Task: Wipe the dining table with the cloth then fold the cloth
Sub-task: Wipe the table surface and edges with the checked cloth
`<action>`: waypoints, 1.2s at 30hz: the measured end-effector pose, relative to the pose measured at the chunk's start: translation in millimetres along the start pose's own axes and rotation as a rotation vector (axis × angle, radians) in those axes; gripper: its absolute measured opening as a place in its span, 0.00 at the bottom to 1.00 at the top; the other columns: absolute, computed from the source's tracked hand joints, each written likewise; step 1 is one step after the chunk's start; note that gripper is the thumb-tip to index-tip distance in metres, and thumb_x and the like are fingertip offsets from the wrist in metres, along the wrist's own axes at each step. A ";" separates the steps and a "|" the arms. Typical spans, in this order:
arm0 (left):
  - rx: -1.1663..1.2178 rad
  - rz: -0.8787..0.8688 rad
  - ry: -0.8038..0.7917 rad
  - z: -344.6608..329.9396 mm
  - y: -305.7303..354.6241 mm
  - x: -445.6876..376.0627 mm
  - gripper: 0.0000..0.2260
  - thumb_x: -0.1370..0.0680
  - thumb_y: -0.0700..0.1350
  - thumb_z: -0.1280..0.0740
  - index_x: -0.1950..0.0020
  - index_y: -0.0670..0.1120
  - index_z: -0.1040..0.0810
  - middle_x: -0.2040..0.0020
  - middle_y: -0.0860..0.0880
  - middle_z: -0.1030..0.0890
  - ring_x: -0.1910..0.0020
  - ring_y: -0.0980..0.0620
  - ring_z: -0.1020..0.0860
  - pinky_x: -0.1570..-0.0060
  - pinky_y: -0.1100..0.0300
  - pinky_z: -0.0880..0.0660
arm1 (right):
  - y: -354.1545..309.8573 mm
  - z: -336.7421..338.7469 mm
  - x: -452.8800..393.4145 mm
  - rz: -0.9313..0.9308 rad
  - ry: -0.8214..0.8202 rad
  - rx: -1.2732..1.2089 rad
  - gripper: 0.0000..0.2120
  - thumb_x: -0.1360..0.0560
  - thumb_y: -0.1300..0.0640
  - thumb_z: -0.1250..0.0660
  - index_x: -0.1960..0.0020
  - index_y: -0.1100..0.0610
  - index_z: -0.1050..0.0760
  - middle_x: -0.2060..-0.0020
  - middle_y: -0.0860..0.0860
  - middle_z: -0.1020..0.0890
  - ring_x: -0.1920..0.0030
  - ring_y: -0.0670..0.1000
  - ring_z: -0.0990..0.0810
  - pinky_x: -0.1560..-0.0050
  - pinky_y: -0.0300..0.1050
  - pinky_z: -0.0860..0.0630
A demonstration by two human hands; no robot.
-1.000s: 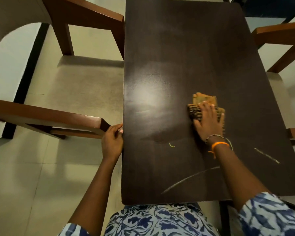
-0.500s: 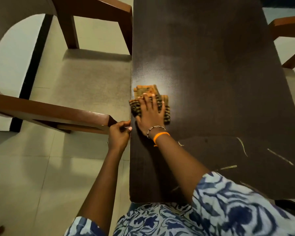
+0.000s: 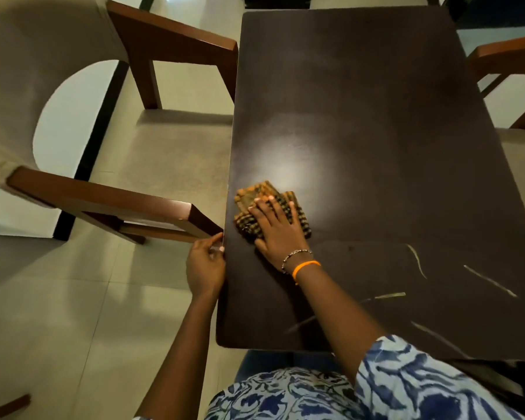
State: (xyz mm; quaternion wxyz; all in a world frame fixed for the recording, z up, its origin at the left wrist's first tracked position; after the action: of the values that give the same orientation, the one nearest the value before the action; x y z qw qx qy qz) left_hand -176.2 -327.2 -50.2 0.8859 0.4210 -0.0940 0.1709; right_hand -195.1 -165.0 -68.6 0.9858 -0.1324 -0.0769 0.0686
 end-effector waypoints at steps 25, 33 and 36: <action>0.206 0.013 -0.219 10.7 -23.7 3.5 0.17 0.23 0.34 0.38 0.34 0.43 0.26 0.40 0.48 0.22 0.40 0.52 0.25 0.39 0.56 0.27 | -60.4 -19.9 25.1 -0.218 0.011 -0.117 0.29 0.26 0.49 0.44 0.26 0.54 0.42 0.25 0.53 0.43 0.24 0.58 0.50 0.31 0.70 0.58; 0.177 0.024 -0.372 19.9 -28.4 -21.0 0.10 0.25 0.37 0.32 0.45 0.42 0.20 0.48 0.44 0.19 0.48 0.50 0.22 0.48 0.60 0.26 | -33.3 -16.0 39.2 -0.117 0.039 -0.042 0.33 0.34 0.46 0.50 0.29 0.52 0.36 0.27 0.50 0.35 0.26 0.54 0.43 0.28 0.57 0.60; 0.178 0.008 -0.391 15.5 -20.3 -22.5 0.09 0.26 0.36 0.31 0.46 0.40 0.21 0.53 0.46 0.20 0.52 0.52 0.23 0.53 0.63 0.27 | 29.4 -3.1 69.3 -0.355 0.095 -0.026 0.33 0.33 0.48 0.46 0.28 0.52 0.39 0.26 0.50 0.39 0.25 0.53 0.46 0.28 0.57 0.58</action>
State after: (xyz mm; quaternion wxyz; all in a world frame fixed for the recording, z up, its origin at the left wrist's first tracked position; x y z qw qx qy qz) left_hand -189.6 -356.1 -62.0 0.8093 0.5224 -0.2502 0.0974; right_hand -130.1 -127.0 -70.3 0.9832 -0.1324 -0.0534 -0.1137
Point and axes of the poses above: each hand's wrist, its own x-axis away from the middle knuckle, its own z-axis out of the back of the hand, y = z × x, the point moved 4 cm from there along -x, towards the middle knuckle
